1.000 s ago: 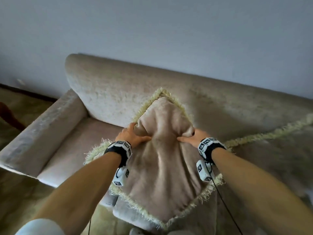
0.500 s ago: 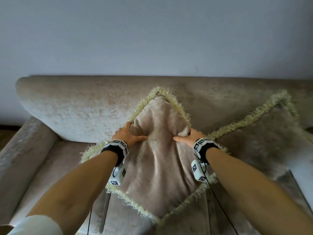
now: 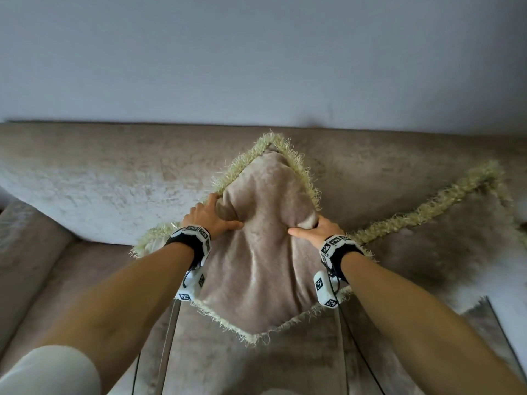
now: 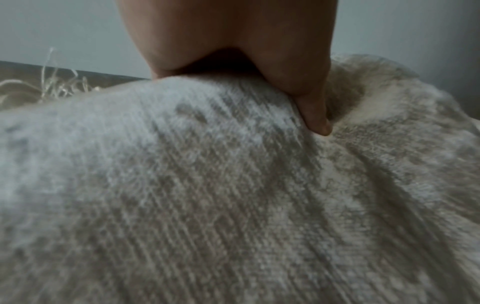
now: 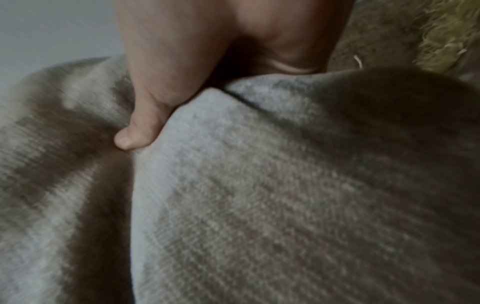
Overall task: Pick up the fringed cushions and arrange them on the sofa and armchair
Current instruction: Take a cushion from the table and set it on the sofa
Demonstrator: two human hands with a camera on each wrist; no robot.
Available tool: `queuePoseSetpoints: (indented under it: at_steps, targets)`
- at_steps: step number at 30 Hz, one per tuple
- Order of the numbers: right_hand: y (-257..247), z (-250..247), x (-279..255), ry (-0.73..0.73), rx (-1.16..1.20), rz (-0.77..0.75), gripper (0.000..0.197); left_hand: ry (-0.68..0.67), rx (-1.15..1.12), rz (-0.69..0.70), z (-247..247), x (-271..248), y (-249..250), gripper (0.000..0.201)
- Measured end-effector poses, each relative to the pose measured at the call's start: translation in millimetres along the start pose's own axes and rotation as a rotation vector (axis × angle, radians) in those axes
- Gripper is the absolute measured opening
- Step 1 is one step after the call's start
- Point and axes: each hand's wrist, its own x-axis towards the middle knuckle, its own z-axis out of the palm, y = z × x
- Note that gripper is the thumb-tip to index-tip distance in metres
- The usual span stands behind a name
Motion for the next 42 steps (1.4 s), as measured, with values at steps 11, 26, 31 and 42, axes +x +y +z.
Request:
queuePoseSetpoints:
  at_steps: [11,26,31,42]
  targets:
    - [3.0,15.3,56.1,-0.026,-0.139,0.084,0.112,-0.062,-0.011,-0.043,33.6,46.1,-4.1,0.11]
    - [8.5,43.3,117.4,-0.081,-0.354,0.185,0.12,-0.225,-0.046,-0.145,69.9,95.2,-18.9,0.131]
    - [15.0,51.1,119.4,-0.105,-0.383,0.189,0.118,-0.248,-0.071,-0.191,82.0,93.2,-22.3,0.129]
    - [24.3,64.5,108.2,-0.097,-0.413,0.17,0.117,-0.264,-0.042,-0.241,90.9,81.5,-31.6,0.117]
